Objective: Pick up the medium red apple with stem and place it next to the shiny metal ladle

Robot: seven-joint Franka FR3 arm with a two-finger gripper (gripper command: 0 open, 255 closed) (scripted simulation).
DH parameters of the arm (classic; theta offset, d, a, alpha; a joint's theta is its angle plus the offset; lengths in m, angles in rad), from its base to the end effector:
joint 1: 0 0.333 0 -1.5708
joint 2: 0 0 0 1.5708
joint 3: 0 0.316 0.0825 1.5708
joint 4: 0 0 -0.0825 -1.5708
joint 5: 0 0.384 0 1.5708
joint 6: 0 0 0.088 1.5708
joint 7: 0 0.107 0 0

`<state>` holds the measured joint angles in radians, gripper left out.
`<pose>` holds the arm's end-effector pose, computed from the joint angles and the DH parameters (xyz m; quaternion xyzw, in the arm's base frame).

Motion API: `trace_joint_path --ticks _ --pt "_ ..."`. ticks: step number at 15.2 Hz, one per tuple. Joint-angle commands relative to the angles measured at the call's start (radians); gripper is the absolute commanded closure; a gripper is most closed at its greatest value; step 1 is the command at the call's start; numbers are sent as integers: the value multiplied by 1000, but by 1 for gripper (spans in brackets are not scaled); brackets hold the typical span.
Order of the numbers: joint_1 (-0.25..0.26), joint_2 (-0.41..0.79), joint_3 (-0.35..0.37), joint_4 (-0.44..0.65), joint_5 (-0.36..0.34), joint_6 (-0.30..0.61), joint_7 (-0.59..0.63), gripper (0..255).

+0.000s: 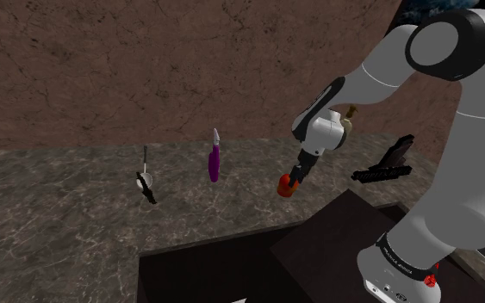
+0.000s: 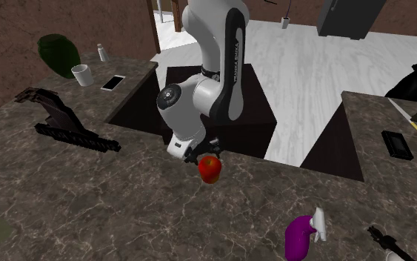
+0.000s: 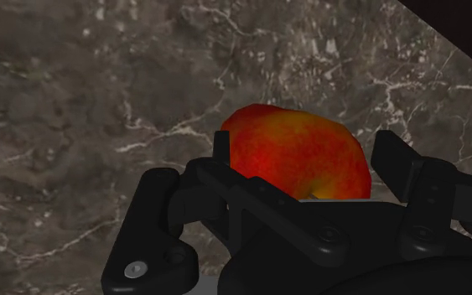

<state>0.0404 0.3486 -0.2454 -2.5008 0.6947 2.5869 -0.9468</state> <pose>0.4170 -0.1093 0.1363 -0.9876 -0.0540 0.0338 0.1432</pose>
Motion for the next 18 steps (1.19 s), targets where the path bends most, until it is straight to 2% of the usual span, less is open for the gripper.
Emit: trace_joint_path --ticks 1,10,18 --pt "5 -15 -8 -6 -15 -8 13 255" --pt "41 -161 -70 -42 -156 -90 134 255" --pt "51 -285 -103 -54 -278 -174 239 255"
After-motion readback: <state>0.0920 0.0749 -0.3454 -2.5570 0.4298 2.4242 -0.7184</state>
